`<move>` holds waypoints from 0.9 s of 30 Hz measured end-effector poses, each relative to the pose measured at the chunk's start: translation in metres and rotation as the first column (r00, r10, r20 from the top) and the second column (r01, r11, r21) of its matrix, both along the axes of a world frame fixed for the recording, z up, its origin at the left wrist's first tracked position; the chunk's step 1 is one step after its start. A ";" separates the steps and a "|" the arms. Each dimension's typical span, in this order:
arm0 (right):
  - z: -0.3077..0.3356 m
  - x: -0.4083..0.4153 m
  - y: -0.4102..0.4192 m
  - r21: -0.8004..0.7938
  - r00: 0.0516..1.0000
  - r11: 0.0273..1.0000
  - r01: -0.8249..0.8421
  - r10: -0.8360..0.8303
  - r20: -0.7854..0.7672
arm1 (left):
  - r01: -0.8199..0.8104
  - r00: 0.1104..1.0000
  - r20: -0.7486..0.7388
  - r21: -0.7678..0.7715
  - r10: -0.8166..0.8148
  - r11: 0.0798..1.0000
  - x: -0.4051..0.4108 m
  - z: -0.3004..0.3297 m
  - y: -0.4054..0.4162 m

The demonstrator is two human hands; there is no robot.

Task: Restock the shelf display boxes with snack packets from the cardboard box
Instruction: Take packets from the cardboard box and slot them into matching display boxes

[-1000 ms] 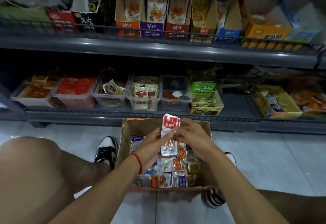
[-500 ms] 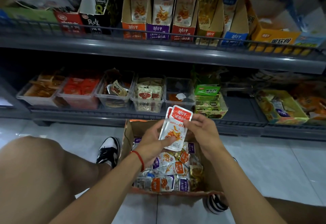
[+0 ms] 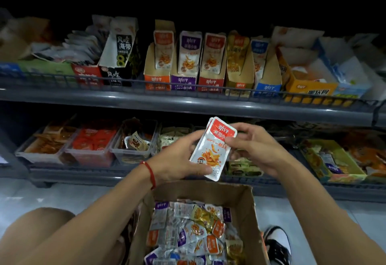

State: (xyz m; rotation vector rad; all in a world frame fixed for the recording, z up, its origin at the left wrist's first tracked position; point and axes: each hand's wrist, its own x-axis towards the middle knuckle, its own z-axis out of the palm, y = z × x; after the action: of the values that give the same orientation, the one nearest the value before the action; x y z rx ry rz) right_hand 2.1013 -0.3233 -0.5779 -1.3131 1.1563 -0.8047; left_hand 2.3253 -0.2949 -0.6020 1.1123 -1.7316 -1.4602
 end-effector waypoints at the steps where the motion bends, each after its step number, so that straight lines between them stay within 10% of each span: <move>1: 0.011 -0.001 -0.007 -0.016 1.000 1.000 0.001 -0.001 0.012 | -0.009 1.000 -0.003 -0.018 0.009 1.000 0.002 0.011 -0.008; 17: 0.129 0.028 -0.097 -0.243 0.856 0.920 -0.306 0.154 -0.493 | -0.130 0.988 -0.096 -0.067 0.123 0.989 0.013 0.052 -0.084; 27: 0.175 0.027 -0.202 -0.694 0.691 0.689 -0.209 -0.398 -0.603 | -0.448 0.891 -0.118 -0.076 0.438 0.891 0.030 0.053 -0.101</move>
State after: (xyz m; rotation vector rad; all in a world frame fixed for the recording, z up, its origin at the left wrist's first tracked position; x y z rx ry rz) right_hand 2.1280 -0.5251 -0.4026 -2.4255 1.6183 -0.8940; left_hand 2.3551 -0.3959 -0.5487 1.2580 -1.3505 -1.1087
